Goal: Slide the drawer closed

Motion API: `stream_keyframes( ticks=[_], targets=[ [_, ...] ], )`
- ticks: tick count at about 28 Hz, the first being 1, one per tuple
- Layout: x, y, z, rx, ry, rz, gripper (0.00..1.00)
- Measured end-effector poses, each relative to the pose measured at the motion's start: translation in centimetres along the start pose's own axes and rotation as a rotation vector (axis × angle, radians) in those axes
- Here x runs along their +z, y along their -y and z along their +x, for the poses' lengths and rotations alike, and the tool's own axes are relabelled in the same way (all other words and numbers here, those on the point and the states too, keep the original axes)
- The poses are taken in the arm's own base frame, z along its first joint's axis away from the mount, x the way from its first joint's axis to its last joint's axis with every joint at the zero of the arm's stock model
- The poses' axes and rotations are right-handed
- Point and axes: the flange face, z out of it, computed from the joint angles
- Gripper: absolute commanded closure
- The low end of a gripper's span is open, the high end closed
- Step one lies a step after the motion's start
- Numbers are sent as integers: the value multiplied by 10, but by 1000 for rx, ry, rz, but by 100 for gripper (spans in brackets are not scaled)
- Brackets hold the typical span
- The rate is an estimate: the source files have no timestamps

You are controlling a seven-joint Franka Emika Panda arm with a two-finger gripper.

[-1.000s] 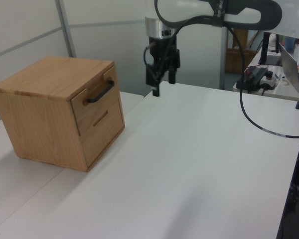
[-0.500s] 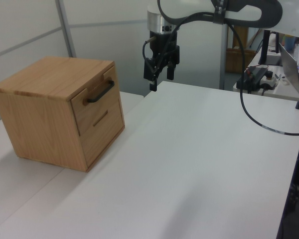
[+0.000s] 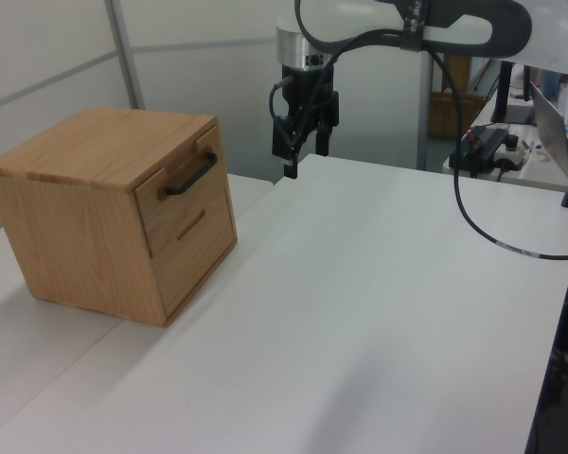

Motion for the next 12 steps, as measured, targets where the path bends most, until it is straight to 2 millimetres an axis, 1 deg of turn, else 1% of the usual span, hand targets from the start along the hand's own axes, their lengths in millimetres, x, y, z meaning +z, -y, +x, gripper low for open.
stream_keyframes(
  ticks=[8,12],
  targets=[
    [9,-1,4,-28,14,-13,0],
    [12,-18,6,-5,19,-22,0]
  ],
)
